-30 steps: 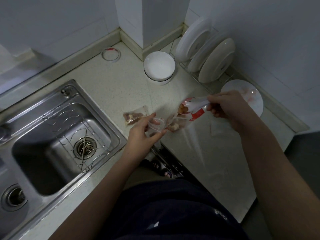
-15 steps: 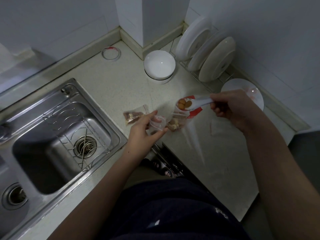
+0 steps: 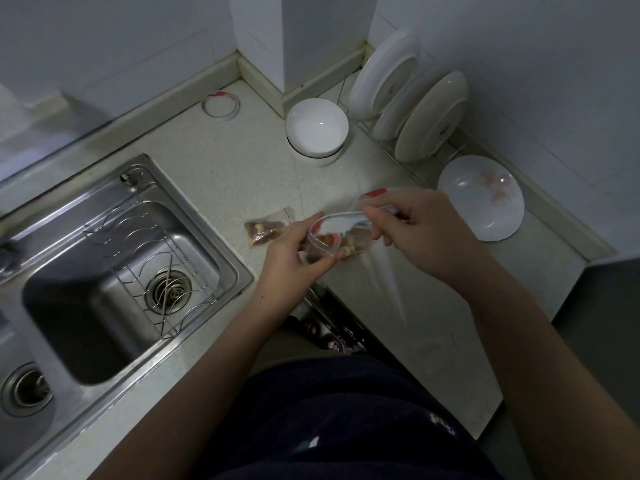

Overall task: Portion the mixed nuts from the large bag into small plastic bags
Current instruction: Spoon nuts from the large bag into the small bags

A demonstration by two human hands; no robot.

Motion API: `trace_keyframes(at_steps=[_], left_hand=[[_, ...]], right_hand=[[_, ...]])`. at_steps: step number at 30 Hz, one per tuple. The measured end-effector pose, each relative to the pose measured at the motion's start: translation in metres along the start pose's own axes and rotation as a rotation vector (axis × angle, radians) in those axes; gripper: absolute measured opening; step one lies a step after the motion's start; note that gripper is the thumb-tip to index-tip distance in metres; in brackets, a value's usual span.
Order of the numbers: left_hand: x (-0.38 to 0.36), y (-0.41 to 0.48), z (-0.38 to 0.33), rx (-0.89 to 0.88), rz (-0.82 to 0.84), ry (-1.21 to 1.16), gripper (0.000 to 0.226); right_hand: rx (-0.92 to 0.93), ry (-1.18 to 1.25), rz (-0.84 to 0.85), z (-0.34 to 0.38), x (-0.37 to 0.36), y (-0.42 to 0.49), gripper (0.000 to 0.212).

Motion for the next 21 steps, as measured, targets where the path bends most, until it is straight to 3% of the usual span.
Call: trace_keyframes(at_steps=[5,10,14,17,21], left_hand=[[0.000,-0.001,0.000,-0.004,-0.002,-0.021,0.061],[0.006,-0.005,0.004,0.011,-0.047,-0.038,0.063],[0.008,-0.005,0.007,0.000,-0.067,-0.020,0.060],[0.008,-0.005,0.009,-0.001,-0.076,-0.009,0.059],[0.008,-0.005,0.012,-0.005,-0.083,0.003,0.059]], right_hand=[[0.206,-0.190,-0.105,0.029,0.008,-0.006,0.018],[0.041,-0.157,-0.306,0.001,0.047,-0.007,0.013],[-0.035,-0.329,-0.376,-0.019,0.065,-0.007,0.017],[0.008,-0.547,-0.346,-0.019,0.058,-0.001,0.019],[0.151,-0.653,-0.137,-0.016,0.023,0.015,0.026]])
Point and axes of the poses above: each hand's wrist, its own y-axis towards the middle knuckle, its own x-axis out of the back of the hand, z = x × y, the point moved 10 cm from there along y, towards the middle knuckle, and after that the axes turned 11 degrees about -y, right-handed, at the moved point
